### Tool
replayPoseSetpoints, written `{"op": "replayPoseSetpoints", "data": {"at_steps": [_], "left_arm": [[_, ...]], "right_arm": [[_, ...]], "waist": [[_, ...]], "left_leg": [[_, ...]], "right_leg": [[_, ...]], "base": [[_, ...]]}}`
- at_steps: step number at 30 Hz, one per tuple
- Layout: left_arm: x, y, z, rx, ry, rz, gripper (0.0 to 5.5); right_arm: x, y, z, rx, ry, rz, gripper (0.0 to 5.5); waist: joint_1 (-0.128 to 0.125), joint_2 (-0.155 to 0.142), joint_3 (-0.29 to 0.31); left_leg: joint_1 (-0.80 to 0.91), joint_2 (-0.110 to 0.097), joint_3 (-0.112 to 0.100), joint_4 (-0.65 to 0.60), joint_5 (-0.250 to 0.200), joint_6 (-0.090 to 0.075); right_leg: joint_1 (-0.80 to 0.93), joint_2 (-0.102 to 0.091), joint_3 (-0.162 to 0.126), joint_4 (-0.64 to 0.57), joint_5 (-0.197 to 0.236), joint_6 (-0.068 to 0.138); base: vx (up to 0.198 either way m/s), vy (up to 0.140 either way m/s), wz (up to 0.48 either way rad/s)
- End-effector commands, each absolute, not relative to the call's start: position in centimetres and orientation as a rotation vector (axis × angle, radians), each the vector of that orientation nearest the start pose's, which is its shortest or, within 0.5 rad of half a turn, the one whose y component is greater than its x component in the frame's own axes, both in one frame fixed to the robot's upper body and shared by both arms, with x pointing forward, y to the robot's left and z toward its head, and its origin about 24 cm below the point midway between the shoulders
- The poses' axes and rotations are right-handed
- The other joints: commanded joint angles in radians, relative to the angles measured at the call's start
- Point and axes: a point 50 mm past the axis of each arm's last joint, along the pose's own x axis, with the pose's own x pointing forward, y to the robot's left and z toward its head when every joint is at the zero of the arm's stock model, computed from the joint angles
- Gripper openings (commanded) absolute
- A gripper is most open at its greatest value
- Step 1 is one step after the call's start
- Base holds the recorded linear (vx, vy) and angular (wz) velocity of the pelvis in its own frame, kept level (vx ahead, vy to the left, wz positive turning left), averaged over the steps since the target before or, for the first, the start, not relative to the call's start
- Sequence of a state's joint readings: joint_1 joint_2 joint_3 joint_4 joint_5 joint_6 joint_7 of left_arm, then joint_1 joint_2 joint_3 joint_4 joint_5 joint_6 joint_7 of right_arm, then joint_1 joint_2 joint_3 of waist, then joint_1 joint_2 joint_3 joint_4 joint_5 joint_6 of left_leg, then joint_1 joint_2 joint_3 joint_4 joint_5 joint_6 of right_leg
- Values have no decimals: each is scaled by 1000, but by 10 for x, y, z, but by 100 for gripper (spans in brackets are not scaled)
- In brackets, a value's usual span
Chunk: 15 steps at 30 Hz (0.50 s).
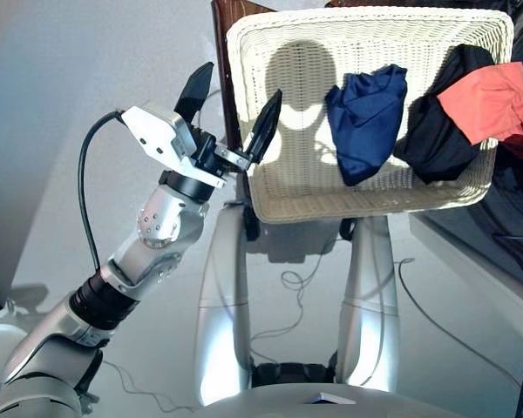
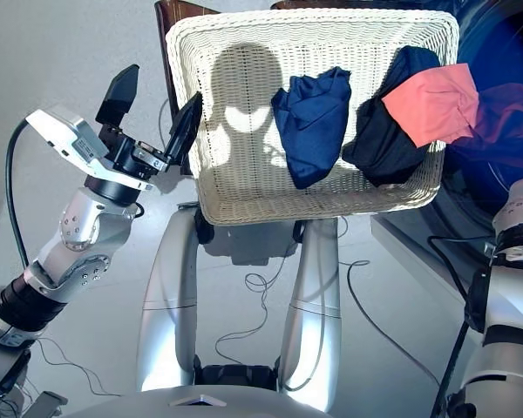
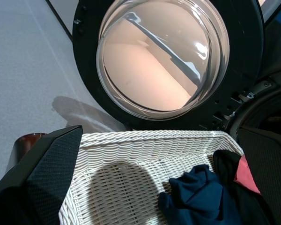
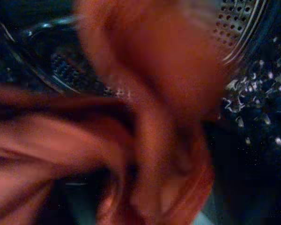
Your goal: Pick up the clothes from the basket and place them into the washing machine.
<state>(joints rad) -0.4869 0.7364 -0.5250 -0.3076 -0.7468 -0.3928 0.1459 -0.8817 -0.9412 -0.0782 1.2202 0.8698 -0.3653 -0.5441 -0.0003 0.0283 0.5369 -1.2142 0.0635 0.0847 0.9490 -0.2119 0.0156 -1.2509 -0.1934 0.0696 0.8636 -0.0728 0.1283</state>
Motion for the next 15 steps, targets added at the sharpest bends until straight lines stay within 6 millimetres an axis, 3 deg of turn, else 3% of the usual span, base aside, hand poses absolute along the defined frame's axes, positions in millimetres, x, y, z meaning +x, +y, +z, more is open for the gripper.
{"op": "replayPoseSetpoints", "data": {"at_steps": [1, 3, 7, 11, 15], "left_arm": [[235, 110, 231, -246, -809, -672, 550], [235, 110, 231, -251, -810, -670, 550], [236, 111, 232, -266, -819, -646, 550], [237, 114, 228, -255, -804, -624, 550], [236, 118, 224, -218, -781, -623, 550]], "right_arm": [[234, -474, 254, 252, -660, -1337, 550], [242, -467, 251, 247, -660, -1299, 550], [280, -411, 245, 158, -732, -1016, 550], [292, -355, 233, 49, -772, -791, 550], [293, -303, 216, -193, -732, -523, 550]], "waist": [[-34, 9, -17], [-36, 7, -17], [-53, -6, -17], [-67, -20, -17], [-75, -32, -17]], "left_leg": [[77, 62, -76, -118, 53, -120], [78, 62, -76, -119, 53, -120], [80, 65, -70, -129, 58, -118], [85, 69, -63, -139, 62, -116], [88, 75, -52, -153, 70, -112]], "right_leg": [[52, 10, -2, -19, -41, 10], [53, 11, -1, -21, -41, 9], [52, 18, 2, -30, -34, 6], [48, 23, 6, -36, -30, 5], [48, 24, 9, -50, -21, 7]], "base": [[0, 0, 0], [0, 0, 0], [0, 0, 0], [0, 0, 0], [0, 0, 0]]}}
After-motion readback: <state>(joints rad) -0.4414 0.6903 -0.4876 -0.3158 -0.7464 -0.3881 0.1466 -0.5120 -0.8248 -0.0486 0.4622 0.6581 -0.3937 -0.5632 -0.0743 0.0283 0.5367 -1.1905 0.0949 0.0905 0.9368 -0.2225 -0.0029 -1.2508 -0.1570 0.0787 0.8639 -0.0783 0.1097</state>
